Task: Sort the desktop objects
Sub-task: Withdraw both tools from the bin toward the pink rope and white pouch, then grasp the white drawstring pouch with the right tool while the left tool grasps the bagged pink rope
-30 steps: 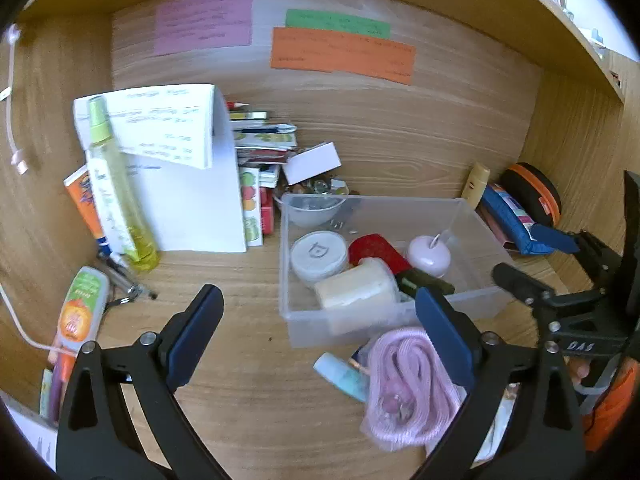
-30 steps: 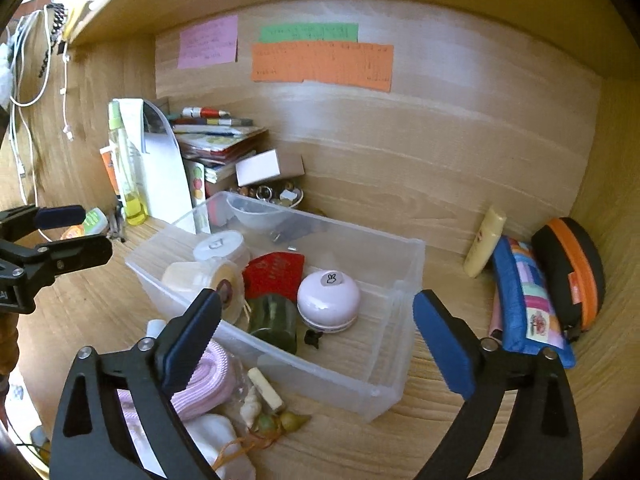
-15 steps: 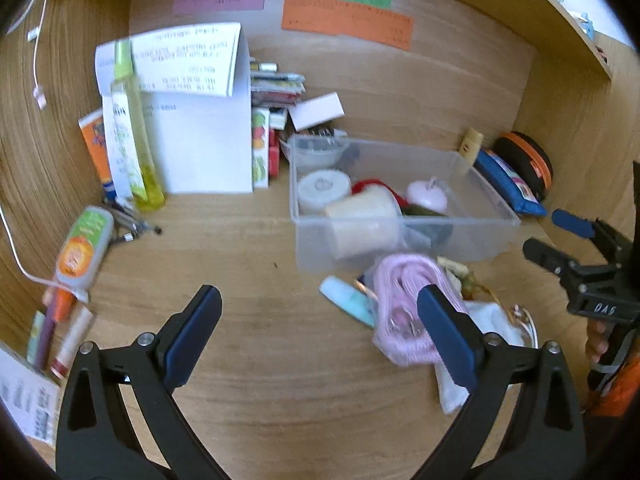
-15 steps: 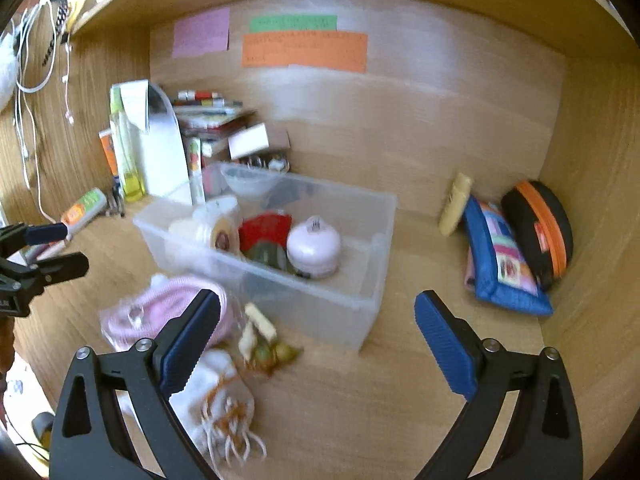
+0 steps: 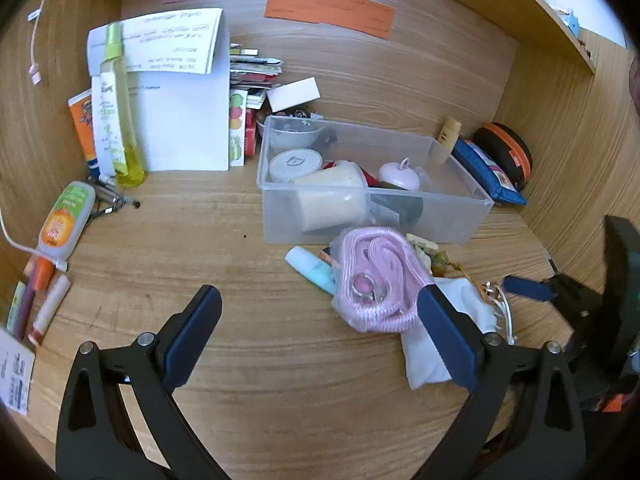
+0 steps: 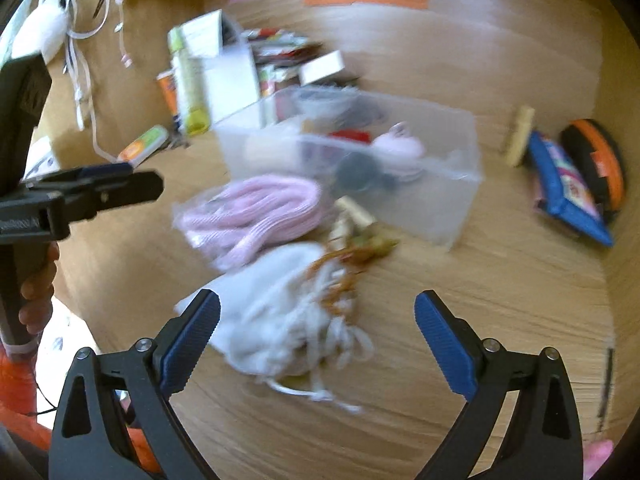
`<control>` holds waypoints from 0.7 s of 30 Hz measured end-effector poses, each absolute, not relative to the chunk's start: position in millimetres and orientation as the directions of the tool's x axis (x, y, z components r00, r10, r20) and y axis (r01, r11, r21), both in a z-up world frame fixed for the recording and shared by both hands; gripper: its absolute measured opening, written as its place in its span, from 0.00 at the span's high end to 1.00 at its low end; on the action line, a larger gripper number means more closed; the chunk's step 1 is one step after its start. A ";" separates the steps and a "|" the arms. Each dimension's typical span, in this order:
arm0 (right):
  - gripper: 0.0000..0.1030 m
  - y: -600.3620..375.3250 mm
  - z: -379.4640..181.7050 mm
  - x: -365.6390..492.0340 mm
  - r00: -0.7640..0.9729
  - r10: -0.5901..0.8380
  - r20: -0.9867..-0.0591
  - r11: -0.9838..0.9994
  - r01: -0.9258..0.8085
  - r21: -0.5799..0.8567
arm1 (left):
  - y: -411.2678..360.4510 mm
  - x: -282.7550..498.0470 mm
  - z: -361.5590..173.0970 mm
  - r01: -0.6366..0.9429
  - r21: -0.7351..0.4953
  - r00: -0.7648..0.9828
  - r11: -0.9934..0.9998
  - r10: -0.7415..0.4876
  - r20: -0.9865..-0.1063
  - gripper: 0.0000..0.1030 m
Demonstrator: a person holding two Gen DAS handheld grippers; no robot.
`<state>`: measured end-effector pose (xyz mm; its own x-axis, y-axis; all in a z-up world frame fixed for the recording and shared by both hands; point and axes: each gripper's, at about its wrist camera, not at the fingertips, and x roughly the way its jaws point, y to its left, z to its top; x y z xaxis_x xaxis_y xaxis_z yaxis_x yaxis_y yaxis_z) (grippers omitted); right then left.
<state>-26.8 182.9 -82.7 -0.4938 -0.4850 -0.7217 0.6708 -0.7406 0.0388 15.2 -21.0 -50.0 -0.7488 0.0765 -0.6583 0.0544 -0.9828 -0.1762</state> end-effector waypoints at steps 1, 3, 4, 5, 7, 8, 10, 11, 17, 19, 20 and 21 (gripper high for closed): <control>0.06 177.7 -86.9 -26.8 -0.479 -0.484 -0.733 -0.733 0.679 0.040 | -21.7 17.3 -50.6 0.059 -0.178 -0.748 -0.982 0.075 -0.659 0.04; 0.06 170.0 -94.8 -27.9 -0.450 -0.480 -0.753 -0.721 0.691 0.047 | -23.4 21.4 -52.2 0.071 -0.178 -0.746 -0.981 0.066 -0.663 0.03; 0.06 167.6 -97.8 -28.2 -0.434 -0.484 -0.760 -0.716 0.696 0.058 | -24.3 23.1 -53.0 0.075 -0.178 -0.745 -0.981 0.063 -0.664 0.03; 0.06 165.3 -100.6 -28.8 -0.419 -0.488 -0.766 -0.711 0.700 0.070 | -25.7 24.4 -54.2 0.079 -0.179 -0.743 -0.981 0.062 -0.667 0.03; 0.06 160.4 -105.2 -30.6 -0.399 -0.486 -0.777 -0.707 0.703 0.081 | -26.5 25.5 -56.0 0.082 -0.184 -0.740 -0.980 0.064 -0.669 0.04; 0.06 158.3 -107.0 -31.6 -0.395 -0.484 -0.781 -0.707 0.703 0.082 | -26.8 24.9 -57.3 0.081 -0.188 -0.738 -0.979 0.068 -0.672 0.04; 0.06 153.9 -110.3 -34.4 -0.378 -0.483 -0.790 -0.704 0.704 0.094 | -26.0 23.7 -59.0 0.076 -0.193 -0.734 -0.978 0.076 -0.674 0.04; 0.06 152.5 -111.7 -35.7 -0.366 -0.486 -0.794 -0.703 0.703 0.106 | -25.4 23.3 -59.6 0.072 -0.194 -0.733 -0.978 0.080 -0.675 0.04; 0.09 146.0 -112.9 -34.0 -0.377 -0.485 -0.789 -0.695 0.714 0.085 | -14.0 13.2 -59.5 0.037 -0.193 -0.730 -0.980 0.106 -0.675 0.04; 0.24 147.5 -113.2 -35.3 -0.379 -0.488 -0.786 -0.692 0.717 0.084 | -9.4 8.8 -58.8 0.026 -0.189 -0.729 -0.982 0.110 -0.675 0.04; 0.30 149.5 -113.4 -36.5 -0.375 -0.493 -0.785 -0.688 0.720 0.088 | -6.8 6.0 -58.3 0.021 -0.187 -0.729 -0.982 0.113 -0.676 0.04; 0.32 152.6 -112.9 -37.8 -0.371 -0.503 -0.780 -0.686 0.720 0.100 | -4.5 3.3 -57.8 0.014 -0.186 -0.727 -0.982 0.117 -0.676 0.04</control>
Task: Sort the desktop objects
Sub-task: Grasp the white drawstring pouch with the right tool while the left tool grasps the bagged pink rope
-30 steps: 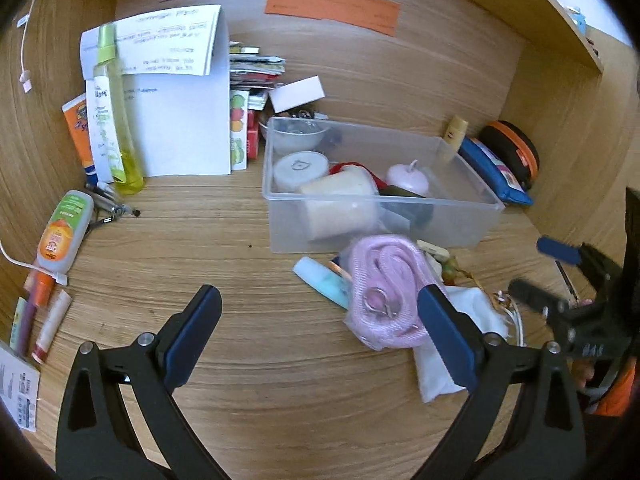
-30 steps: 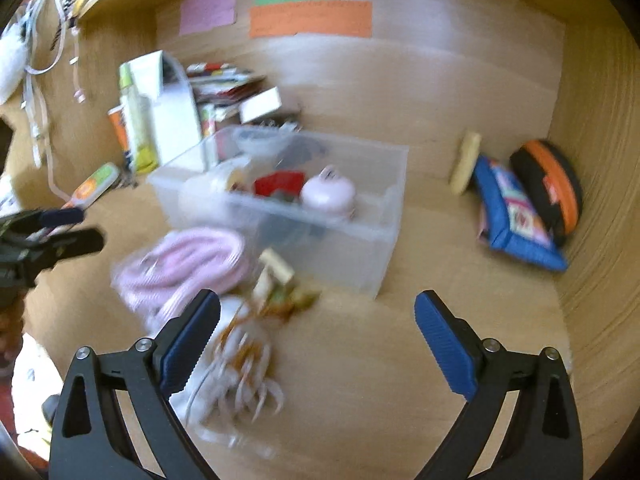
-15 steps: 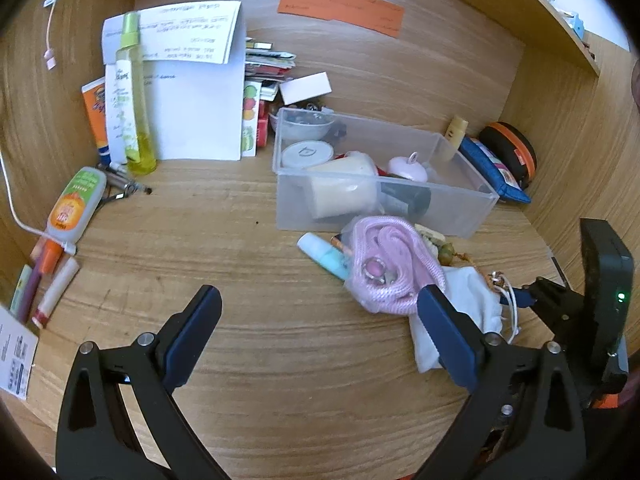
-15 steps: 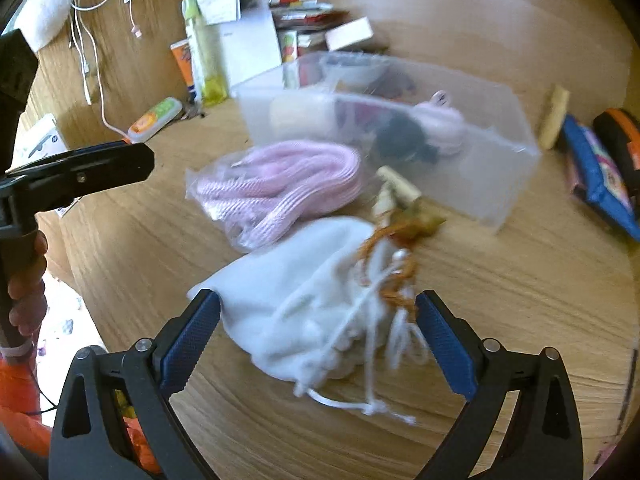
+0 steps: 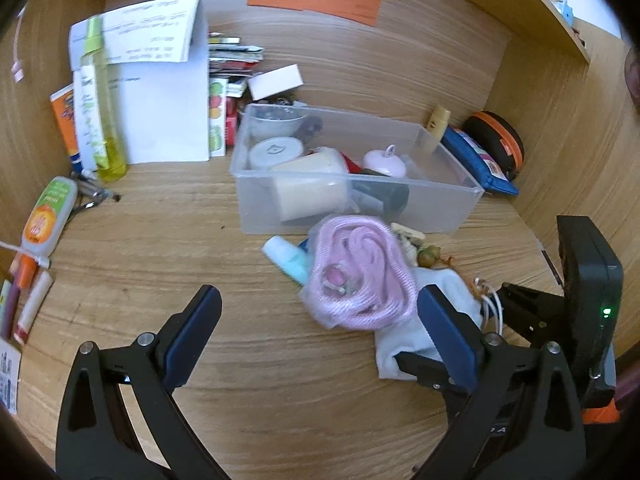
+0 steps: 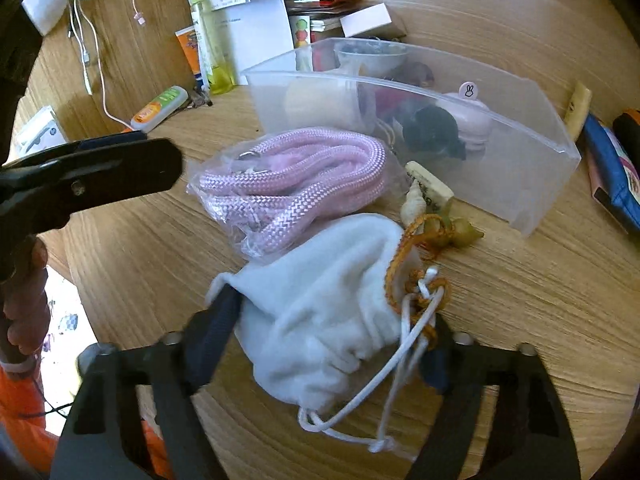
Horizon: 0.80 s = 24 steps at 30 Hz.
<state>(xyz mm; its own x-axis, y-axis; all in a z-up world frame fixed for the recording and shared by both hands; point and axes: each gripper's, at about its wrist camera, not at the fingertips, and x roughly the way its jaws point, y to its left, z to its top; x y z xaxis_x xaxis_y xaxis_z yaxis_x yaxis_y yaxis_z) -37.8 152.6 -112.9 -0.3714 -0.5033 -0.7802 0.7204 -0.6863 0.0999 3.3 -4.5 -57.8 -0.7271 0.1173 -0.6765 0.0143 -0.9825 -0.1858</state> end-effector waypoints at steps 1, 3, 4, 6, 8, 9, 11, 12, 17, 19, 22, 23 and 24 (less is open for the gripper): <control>0.39 156.8 -112.1 -40.2 -0.362 -0.518 -0.775 -0.684 0.720 0.120 | -1.1 -0.7 -57.4 0.005 -0.185 -0.725 -0.983 0.124 -0.678 0.04; 0.47 167.0 -110.7 -44.0 -0.340 -0.544 -0.767 -0.678 0.717 0.163 | 4.6 -6.1 -56.5 -0.007 -0.179 -0.720 -0.984 0.130 -0.682 0.03; 0.50 170.3 -109.7 -44.8 -0.337 -0.550 -0.764 -0.677 0.715 0.173 | 8.8 -11.0 -56.9 -0.014 -0.171 -0.714 -0.985 0.130 -0.688 0.04; 0.52 178.7 -107.9 -45.1 -0.354 -0.546 -0.759 -0.689 0.706 0.166 | 16.5 -18.6 -58.6 -0.027 -0.152 -0.705 -0.988 0.127 -0.698 0.04; 0.53 190.4 -107.0 -46.1 -0.371 -0.537 -0.757 -0.705 0.691 0.162 | 25.4 -28.1 -62.2 -0.044 -0.125 -0.689 -0.991 0.121 -0.714 0.04; 0.53 196.1 -107.2 -46.8 -0.375 -0.536 -0.756 -0.711 0.683 0.165 | 29.6 -33.1 -64.7 -0.052 -0.110 -0.681 -0.993 0.116 -0.723 0.03; 0.53 210.8 -106.7 -50.3 -0.380 -0.536 -0.754 -0.727 0.662 0.183 | 37.3 -42.9 -70.7 -0.064 -0.075 -0.665 -0.995 0.099 -0.741 0.03; 0.53 215.7 -106.4 -51.4 -0.382 -0.537 -0.752 -0.732 0.654 0.191 | 40.6 -48.5 -74.9 -0.067 -0.057 -0.652 -0.996 0.087 -0.753 0.03; 0.53 242.4 -104.8 -58.3 -0.395 -0.551 -0.735 -0.753 0.615 0.234 | 49.6 -66.7 -92.3 -0.064 0.000 -0.596 -0.998 0.038 -0.802 0.03; 0.53 248.9 -104.3 -60.7 -0.398 -0.559 -0.727 -0.756 0.605 0.250 | 51.9 -70.5 -96.7 -0.065 0.011 -0.581 -0.998 0.029 -0.813 0.03; 0.53 258.0 -102.5 -67.6 -0.390 -0.586 -0.710 -0.751 0.590 0.296 | 55.6 -73.6 -102.9 -0.073 0.037 -0.572 -0.997 0.011 -0.820 0.03; 0.53 258.9 -101.4 -69.1 -0.391 -0.592 -0.705 -0.751 0.586 0.306 | 56.9 -73.4 -103.6 -0.073 0.046 -0.573 -0.996 0.004 -0.820 0.03; 0.53 259.3 -100.5 -70.2 -0.391 -0.597 -0.700 -0.749 0.585 0.312 | 56.8 -73.9 -104.6 -0.075 0.052 -0.574 -0.996 0.001 -0.819 0.04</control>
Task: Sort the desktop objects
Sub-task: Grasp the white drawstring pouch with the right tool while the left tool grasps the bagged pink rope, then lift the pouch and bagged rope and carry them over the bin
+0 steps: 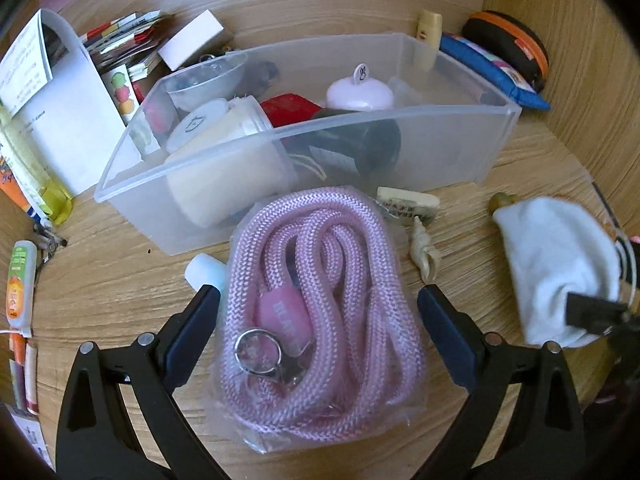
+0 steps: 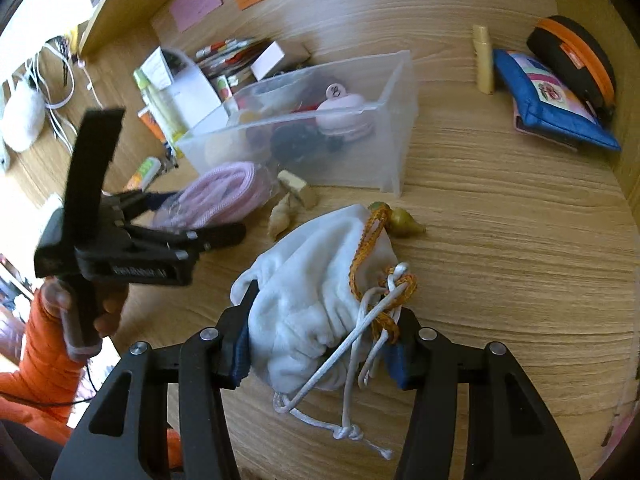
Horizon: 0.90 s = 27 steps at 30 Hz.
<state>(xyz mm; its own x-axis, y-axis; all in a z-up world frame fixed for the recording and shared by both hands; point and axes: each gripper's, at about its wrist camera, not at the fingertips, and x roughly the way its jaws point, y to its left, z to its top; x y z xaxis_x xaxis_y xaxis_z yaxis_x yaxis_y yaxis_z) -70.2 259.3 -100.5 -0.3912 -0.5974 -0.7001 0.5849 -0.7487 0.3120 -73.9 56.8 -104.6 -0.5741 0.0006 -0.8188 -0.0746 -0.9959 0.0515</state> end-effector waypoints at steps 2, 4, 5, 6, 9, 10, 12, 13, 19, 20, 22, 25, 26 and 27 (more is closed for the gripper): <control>0.53 260.3 -98.4 -72.7 -0.384 -0.618 -0.686 -0.737 0.586 0.337 | 58.6 -72.7 -105.1 -0.080 0.061 -0.586 -0.995 -0.003 -0.811 0.10; 0.53 257.8 -95.4 -73.2 -0.374 -0.643 -0.669 -0.720 0.593 0.360 | 59.9 -71.1 -104.5 -0.080 0.086 -0.598 -0.993 -0.021 -0.802 0.22; 0.53 255.9 -94.4 -73.2 -0.373 -0.648 -0.664 -0.716 0.597 0.363 | 59.7 -69.7 -103.7 -0.084 0.091 -0.604 -0.992 -0.022 -0.797 0.26; 0.53 253.2 -92.4 -72.7 -0.375 -0.654 -0.657 -0.711 0.601 0.365 | 59.4 -69.2 -103.0 -0.086 0.087 -0.606 -0.992 -0.017 -0.795 0.29; 0.53 247.4 -87.0 -73.1 -0.378 -0.671 -0.638 -0.700 0.608 0.376 | 55.8 -68.5 -100.5 -0.081 0.058 -0.612 -0.995 0.004 -0.791 0.34; 0.53 245.3 -84.5 -74.3 -0.382 -0.677 -0.629 -0.697 0.606 0.383 | 54.7 -68.5 -100.0 -0.077 0.052 -0.614 -0.996 0.006 -0.790 0.36; 0.53 242.8 -80.6 -75.8 -0.386 -0.687 -0.616 -0.693 0.603 0.395 | 51.3 -68.0 -98.9 -0.068 0.034 -0.616 -0.997 0.015 -0.787 0.36; 0.53 242.0 -78.4 -77.2 -0.390 -0.691 -0.609 -0.693 0.599 0.402 | 49.6 -67.3 -98.2 -0.062 0.027 -0.618 -0.998 0.017 -0.786 0.37; 0.53 239.7 -63.0 -83.3 -0.427 -0.697 -0.576 -0.699 0.584 0.412 | 36.0 -57.8 -83.5 -0.033 -0.039 -0.658 -0.999 0.051 -0.751 0.37; 0.53 238.6 -60.9 -84.3 -0.434 -0.694 -0.574 -0.703 0.580 0.412 | 34.5 -55.5 -81.0 -0.033 -0.048 -0.663 -0.998 0.058 -0.746 0.37; 0.53 237.6 -57.3 -87.9 -0.444 -0.692 -0.570 -0.707 0.575 0.411 | 31.0 -50.4 -73.6 -0.029 -0.062 -0.681 -0.998 0.065 -0.729 0.37; 0.53 233.7 -52.8 -92.7 -0.460 -0.685 -0.565 -0.716 0.569 0.405 | 25.5 -45.0 -60.6 -0.030 -0.074 -0.707 -0.997 0.073 -0.703 0.37; 0.53 232.4 -51.7 -93.7 -0.464 -0.683 -0.563 -0.718 0.567 0.403 | 22.8 -43.7 -55.0 -0.030 -0.077 -0.717 -0.997 0.075 -0.693 0.37; 0.53 230.6 -50.8 -95.1 -0.469 -0.682 -0.561 -0.720 0.566 0.402 | 21.3 -43.0 -51.5 -0.030 -0.080 -0.722 -0.996 0.077 -0.688 0.37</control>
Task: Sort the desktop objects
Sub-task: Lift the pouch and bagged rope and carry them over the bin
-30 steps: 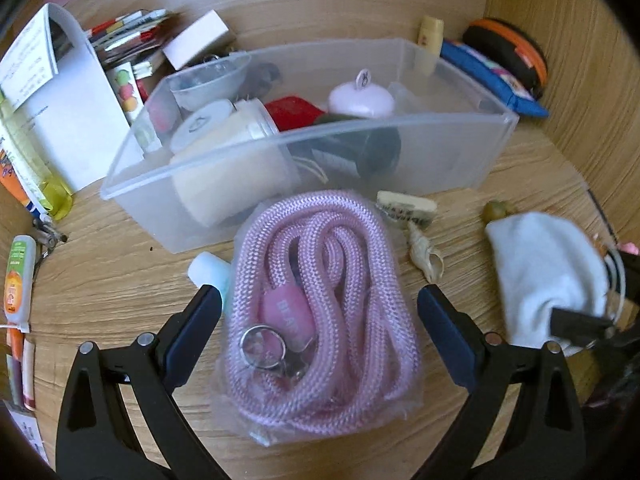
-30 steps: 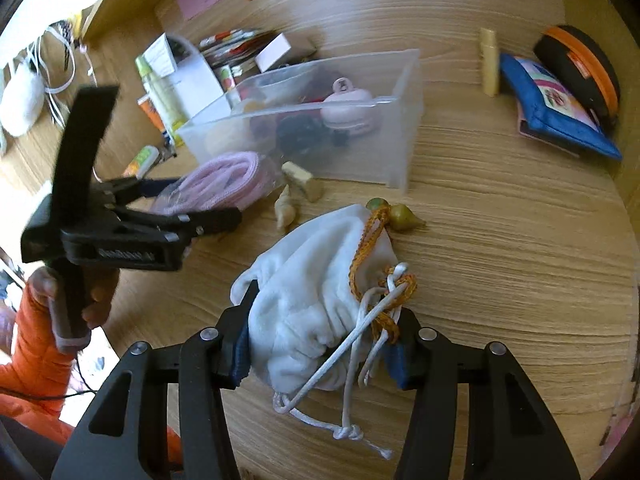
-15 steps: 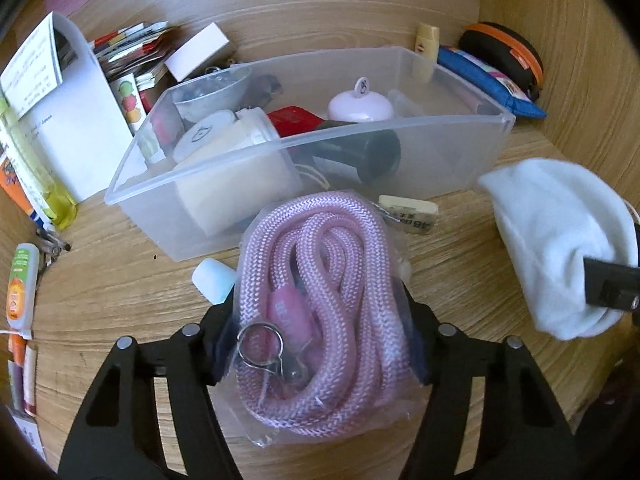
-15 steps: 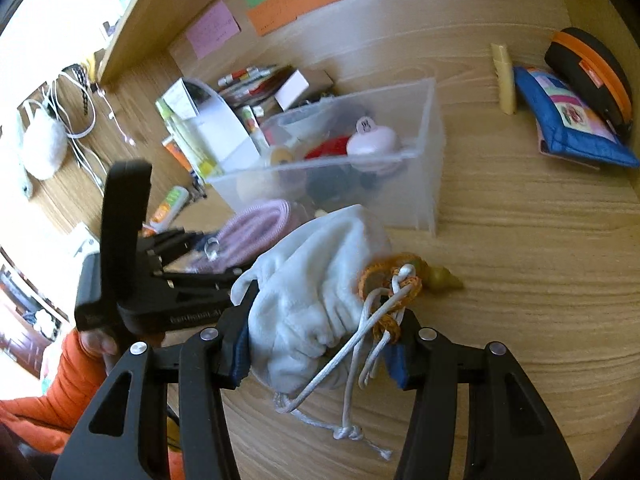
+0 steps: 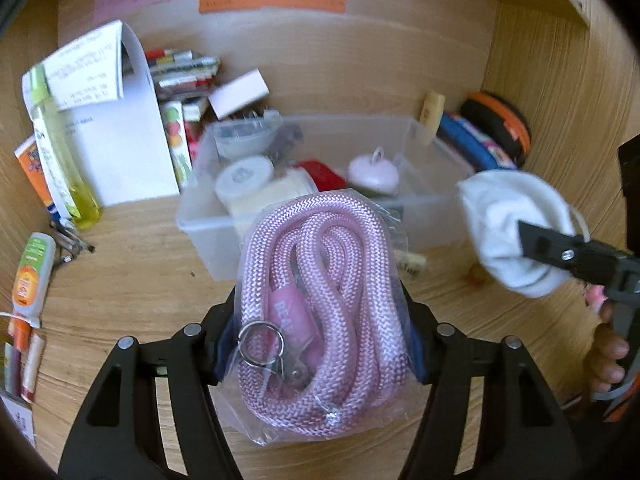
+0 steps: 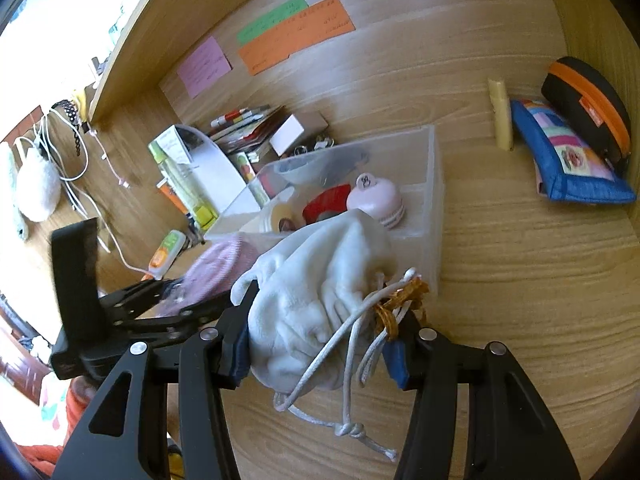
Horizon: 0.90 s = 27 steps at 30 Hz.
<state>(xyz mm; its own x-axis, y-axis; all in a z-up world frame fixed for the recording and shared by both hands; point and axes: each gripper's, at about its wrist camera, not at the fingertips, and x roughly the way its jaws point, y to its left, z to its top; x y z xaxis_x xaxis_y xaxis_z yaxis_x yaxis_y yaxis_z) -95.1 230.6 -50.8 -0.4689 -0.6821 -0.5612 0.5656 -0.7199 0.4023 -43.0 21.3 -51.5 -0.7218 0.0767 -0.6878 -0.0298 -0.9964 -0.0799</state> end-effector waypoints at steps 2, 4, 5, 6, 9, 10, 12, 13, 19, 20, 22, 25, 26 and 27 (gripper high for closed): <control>0.53 227.3 -49.0 -97.8 -0.477 -0.683 -0.553 -0.721 0.563 0.403 | 14.9 -42.4 -42.1 -0.028 -0.088 -0.736 -0.996 0.080 -0.672 0.37; 0.53 224.3 -47.3 -100.7 -0.488 -0.679 -0.549 -0.726 0.558 0.403 | 10.1 -43.0 -35.6 -0.022 -0.088 -0.748 -0.996 0.075 -0.660 0.37; 0.53 223.1 -46.8 -102.6 -0.489 -0.680 -0.546 -0.725 0.555 0.407 | 7.2 -44.6 -32.1 -0.021 -0.089 -0.752 -0.996 0.075 -0.655 0.37; 0.53 223.3 -46.6 -104.6 -0.489 -0.683 -0.542 -0.724 0.553 0.412 | 4.6 -45.6 -29.4 -0.022 -0.092 -0.757 -0.996 0.077 -0.649 0.37; 0.53 219.8 -44.9 -111.1 -0.493 -0.686 -0.536 -0.723 0.546 0.423 | -2.1 -52.3 -22.4 -0.017 -0.088 -0.766 -0.996 0.070 -0.640 0.37; 0.53 217.8 -44.5 -113.5 -0.499 -0.681 -0.537 -0.728 0.543 0.419 | -4.2 -55.3 -20.6 -0.015 -0.085 -0.768 -0.996 0.066 -0.637 0.37; 0.53 213.5 -43.7 -118.1 -0.506 -0.673 -0.539 -0.735 0.537 0.413 | -9.2 -63.1 -18.1 -0.012 -0.089 -0.768 -0.996 0.066 -0.636 0.37; 0.53 211.2 -43.9 -120.5 -0.507 -0.671 -0.541 -0.737 0.534 0.414 | -11.0 -66.7 -16.8 -0.014 -0.094 -0.768 -0.996 0.070 -0.636 0.37; 0.53 200.9 -45.5 -136.1 -0.510 -0.664 -0.547 -0.745 0.518 0.420 | -13.8 -89.4 -10.6 -0.020 -0.096 -0.769 -0.995 0.077 -0.635 0.37; 0.53 199.1 -46.0 -138.2 -0.509 -0.662 -0.550 -0.746 0.514 0.423 | -13.9 -94.3 -10.6 -0.025 -0.096 -0.767 -0.995 0.081 -0.636 0.37; 0.53 195.3 -47.3 -142.9 -0.507 -0.659 -0.556 -0.749 0.507 0.426 | -13.1 -103.6 -12.5 -0.026 -0.089 -0.761 -0.996 0.078 -0.644 0.37; 0.53 189.1 -47.9 -147.1 -0.526 -0.638 -0.563 -0.767 0.495 0.408 | -13.1 -116.7 -18.2 -0.028 -0.090 -0.745 -0.996 0.081 -0.662 0.37; 0.52 187.8 -48.1 -148.1 -0.531 -0.634 -0.562 -0.771 0.491 0.406 | -13.6 -122.0 -20.8 -0.030 -0.093 -0.737 -0.995 0.085 -0.670 0.37; 0.52 186.1 -48.1 -149.3 -0.533 -0.633 -0.562 -0.772 0.489 0.405 | -13.9 -125.3 -22.5 -0.030 -0.095 -0.734 -0.995 0.087 -0.674 0.37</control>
